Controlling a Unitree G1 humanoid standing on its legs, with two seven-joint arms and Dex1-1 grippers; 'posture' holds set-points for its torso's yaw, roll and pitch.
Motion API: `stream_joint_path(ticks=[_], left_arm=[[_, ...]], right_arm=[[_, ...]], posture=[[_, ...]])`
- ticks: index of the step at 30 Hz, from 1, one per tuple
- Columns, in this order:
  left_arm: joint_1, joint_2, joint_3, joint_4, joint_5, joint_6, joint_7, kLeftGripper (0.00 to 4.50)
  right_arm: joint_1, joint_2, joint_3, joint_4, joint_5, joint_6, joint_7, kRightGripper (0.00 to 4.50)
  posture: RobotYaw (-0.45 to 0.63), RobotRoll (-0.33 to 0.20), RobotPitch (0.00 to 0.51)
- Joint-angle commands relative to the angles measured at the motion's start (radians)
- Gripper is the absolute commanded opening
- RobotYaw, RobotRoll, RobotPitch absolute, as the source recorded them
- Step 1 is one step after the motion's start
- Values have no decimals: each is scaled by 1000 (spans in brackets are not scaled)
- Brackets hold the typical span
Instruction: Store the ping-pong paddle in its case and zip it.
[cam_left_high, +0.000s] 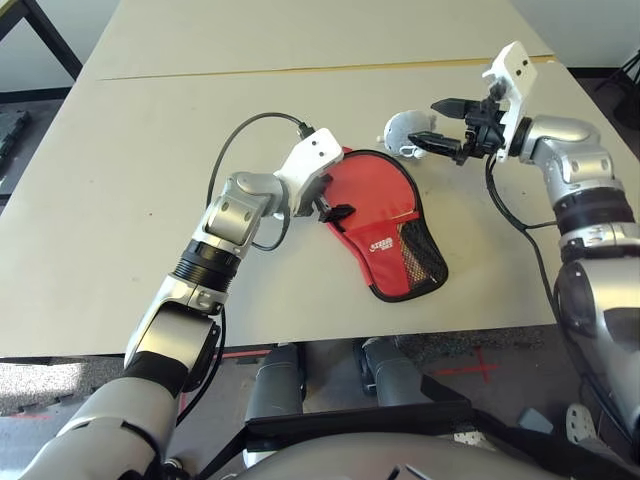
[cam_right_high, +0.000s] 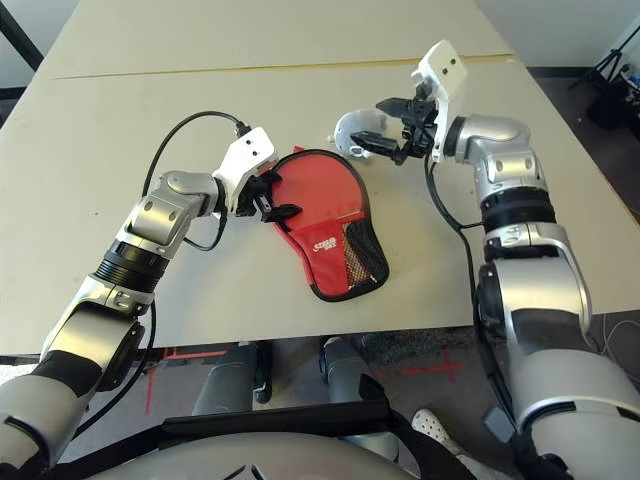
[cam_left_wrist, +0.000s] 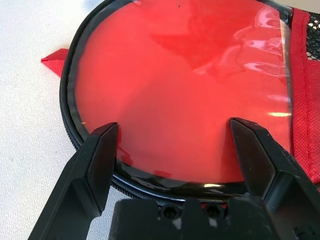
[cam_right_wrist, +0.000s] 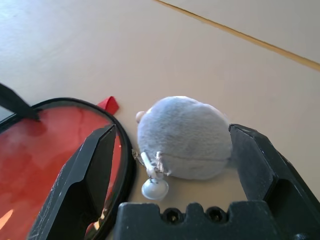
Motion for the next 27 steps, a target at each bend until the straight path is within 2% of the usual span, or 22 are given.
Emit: stream_joint_path(ticks=[1,11,27], left_arm=[[47,-3,-60,23,17,55,1,4478],[73,-1,-65,-45,6,101,4,4478],[109,6,-75,-146,-10,174,18,4478]], right_arm=[[-40,18,-20,87,-22,-22,-54,4500],[-116,70,-77,227,-30,-11,-205,4500],[-108,170,-118,285,-64,94,-312,4500]], posture=[[-48,0,236],[-23,0,251],[25,0,266]])
